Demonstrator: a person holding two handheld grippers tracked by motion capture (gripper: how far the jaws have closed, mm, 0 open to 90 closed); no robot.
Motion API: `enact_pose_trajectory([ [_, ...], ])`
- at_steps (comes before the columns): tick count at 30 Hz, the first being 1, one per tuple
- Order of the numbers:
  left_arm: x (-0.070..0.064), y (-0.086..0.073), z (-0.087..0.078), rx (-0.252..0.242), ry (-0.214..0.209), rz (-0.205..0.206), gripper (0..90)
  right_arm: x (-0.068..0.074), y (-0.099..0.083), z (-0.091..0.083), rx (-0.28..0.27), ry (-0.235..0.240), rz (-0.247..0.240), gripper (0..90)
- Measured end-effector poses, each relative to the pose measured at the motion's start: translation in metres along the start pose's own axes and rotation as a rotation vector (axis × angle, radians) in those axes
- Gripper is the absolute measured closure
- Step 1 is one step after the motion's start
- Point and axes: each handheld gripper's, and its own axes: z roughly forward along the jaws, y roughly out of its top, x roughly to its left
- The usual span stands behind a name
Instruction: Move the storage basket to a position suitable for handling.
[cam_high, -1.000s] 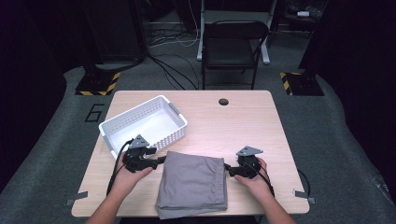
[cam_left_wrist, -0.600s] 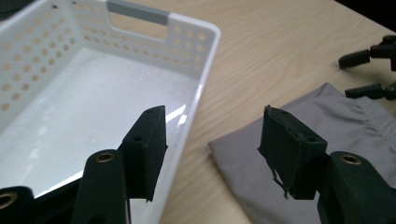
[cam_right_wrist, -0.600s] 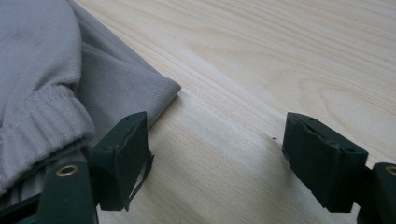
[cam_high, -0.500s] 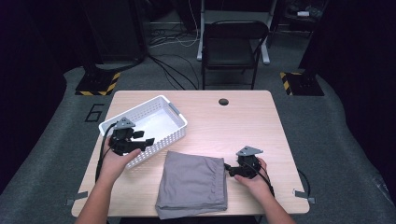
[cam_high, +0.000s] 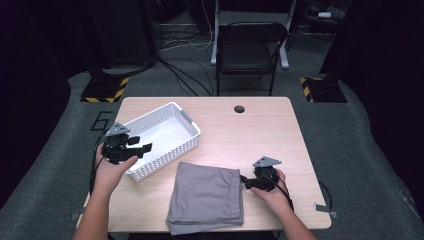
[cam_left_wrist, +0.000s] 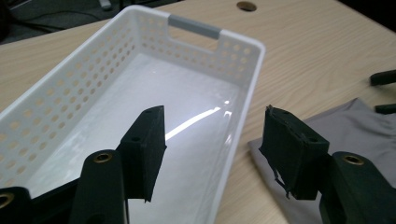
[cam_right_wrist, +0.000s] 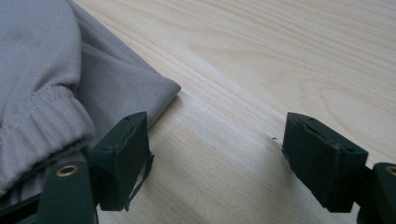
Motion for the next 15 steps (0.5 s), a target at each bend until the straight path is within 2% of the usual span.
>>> enact_pose_trajectory([
  [2,0.002,-0.002,0.000,0.011,0.008,-0.007,39.7,0.000,0.000,0.000,0.001,0.003,0.001,22.3],
  [4,0.009,-0.010,0.001,0.014,0.011,-0.049,40.0,0.000,0.000,0.000,-0.001,-0.001,0.000,22.3],
  [6,0.011,-0.011,0.001,0.014,0.020,-0.059,40.2,0.000,0.000,0.000,-0.001,0.003,0.000,22.3],
  [10,0.026,-0.023,-0.002,0.034,0.121,-0.118,40.1,0.000,0.000,0.000,0.000,0.003,0.001,22.3],
  [11,0.026,-0.023,-0.002,0.034,0.121,-0.118,40.1,0.000,0.000,0.000,0.000,0.003,0.001,22.3],
  [12,0.032,-0.027,-0.003,0.041,0.130,-0.141,40.1,0.000,0.000,0.000,-0.001,0.003,0.001,22.3],
  [14,0.034,-0.029,-0.003,0.043,0.132,-0.152,40.0,0.000,0.000,0.000,0.000,0.003,0.001,22.3],
  [15,0.039,-0.034,-0.003,0.048,0.155,-0.174,40.0,0.000,0.000,0.000,0.000,0.004,0.001,22.3],
])
